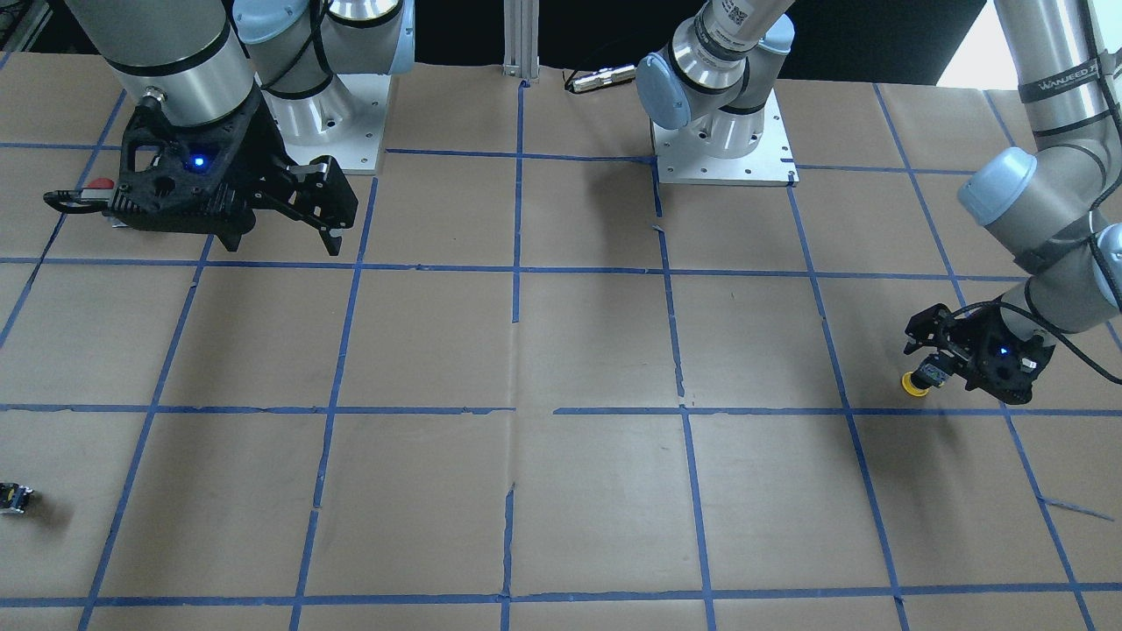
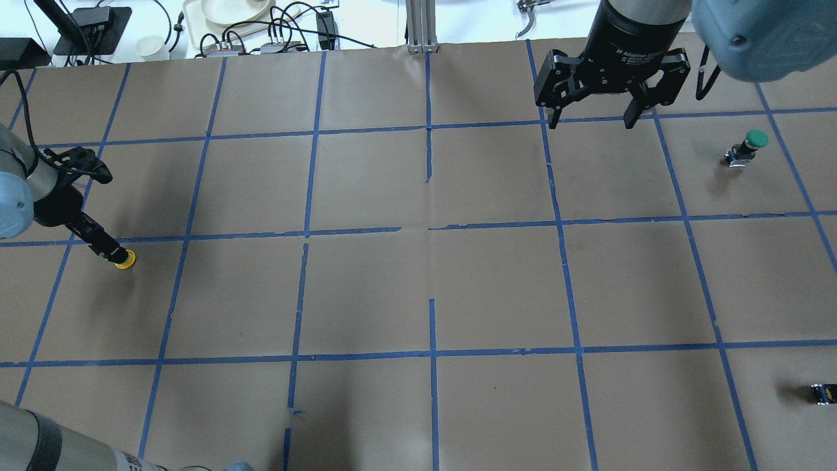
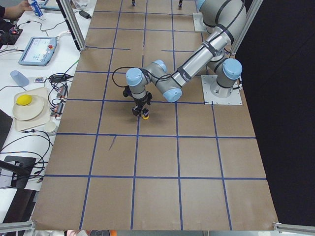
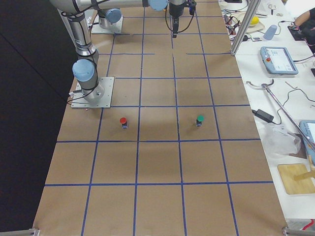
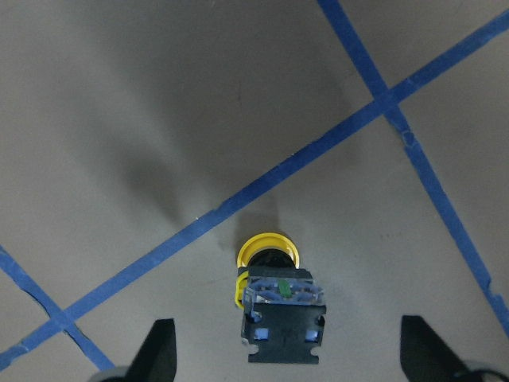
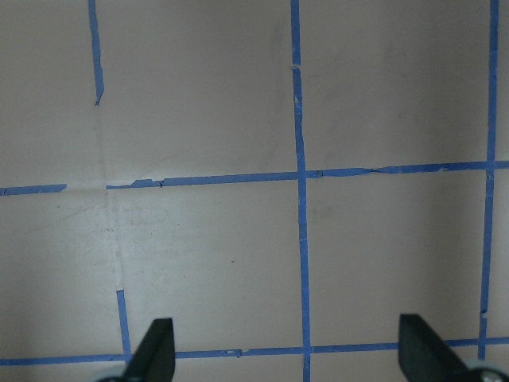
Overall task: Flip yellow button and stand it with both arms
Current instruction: 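Close the left gripper on the base of the yellow button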
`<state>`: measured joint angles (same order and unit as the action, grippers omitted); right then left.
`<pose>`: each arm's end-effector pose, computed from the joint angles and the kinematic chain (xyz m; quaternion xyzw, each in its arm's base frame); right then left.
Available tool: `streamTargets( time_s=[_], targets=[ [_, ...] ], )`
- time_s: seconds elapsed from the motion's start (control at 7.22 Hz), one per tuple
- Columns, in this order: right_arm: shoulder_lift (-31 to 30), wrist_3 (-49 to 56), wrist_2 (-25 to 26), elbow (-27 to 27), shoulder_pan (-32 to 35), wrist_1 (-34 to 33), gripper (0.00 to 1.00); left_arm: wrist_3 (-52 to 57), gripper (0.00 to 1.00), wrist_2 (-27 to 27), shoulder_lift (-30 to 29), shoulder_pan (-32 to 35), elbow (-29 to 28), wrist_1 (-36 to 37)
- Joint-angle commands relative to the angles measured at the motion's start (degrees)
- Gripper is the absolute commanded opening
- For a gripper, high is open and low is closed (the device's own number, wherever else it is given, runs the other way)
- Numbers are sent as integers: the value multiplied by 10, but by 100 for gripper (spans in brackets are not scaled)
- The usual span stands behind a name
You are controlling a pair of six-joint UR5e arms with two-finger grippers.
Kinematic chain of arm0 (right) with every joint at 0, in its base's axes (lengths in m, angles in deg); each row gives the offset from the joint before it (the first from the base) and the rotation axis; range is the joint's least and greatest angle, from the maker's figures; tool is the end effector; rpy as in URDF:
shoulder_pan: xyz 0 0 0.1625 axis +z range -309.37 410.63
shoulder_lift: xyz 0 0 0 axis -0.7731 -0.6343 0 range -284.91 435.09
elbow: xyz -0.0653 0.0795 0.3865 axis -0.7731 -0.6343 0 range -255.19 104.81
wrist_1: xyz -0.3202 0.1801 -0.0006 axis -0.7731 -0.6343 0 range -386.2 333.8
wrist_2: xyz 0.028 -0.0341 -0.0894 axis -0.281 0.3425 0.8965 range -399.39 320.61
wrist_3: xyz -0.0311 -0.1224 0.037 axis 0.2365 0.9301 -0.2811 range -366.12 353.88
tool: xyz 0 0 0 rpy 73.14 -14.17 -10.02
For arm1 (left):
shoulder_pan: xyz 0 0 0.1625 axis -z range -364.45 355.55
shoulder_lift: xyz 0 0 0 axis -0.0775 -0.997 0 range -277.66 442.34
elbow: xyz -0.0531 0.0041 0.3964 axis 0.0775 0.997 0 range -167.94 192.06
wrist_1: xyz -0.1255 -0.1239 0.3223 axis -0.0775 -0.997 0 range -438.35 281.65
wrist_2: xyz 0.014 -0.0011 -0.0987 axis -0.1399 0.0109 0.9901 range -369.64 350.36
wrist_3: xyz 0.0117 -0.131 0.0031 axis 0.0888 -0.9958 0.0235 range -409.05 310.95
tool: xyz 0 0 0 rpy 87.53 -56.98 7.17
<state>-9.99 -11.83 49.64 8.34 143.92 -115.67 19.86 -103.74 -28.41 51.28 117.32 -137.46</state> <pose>0.1628 -0.4700 0.4405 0.0211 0.9997 -0.0082 0.0090 0.1827 -0.4881 0.1957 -0.2987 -0.9526 -0.0558 0.0128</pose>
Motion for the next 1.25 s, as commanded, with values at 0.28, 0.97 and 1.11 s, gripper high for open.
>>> streamTargets(
  time_s=[0.28, 0.97, 1.11],
  targets=[
    [0, 0, 0, 1, 0, 0, 100, 3, 69, -5, 0, 2, 0, 7],
    [0, 0, 0, 1, 0, -1, 100, -8, 15, 2, 24, 15, -27, -12],
    [0, 0, 0, 1, 0, -1, 100, -14, 10, 43, 52, 22, -51, -93]
  ],
)
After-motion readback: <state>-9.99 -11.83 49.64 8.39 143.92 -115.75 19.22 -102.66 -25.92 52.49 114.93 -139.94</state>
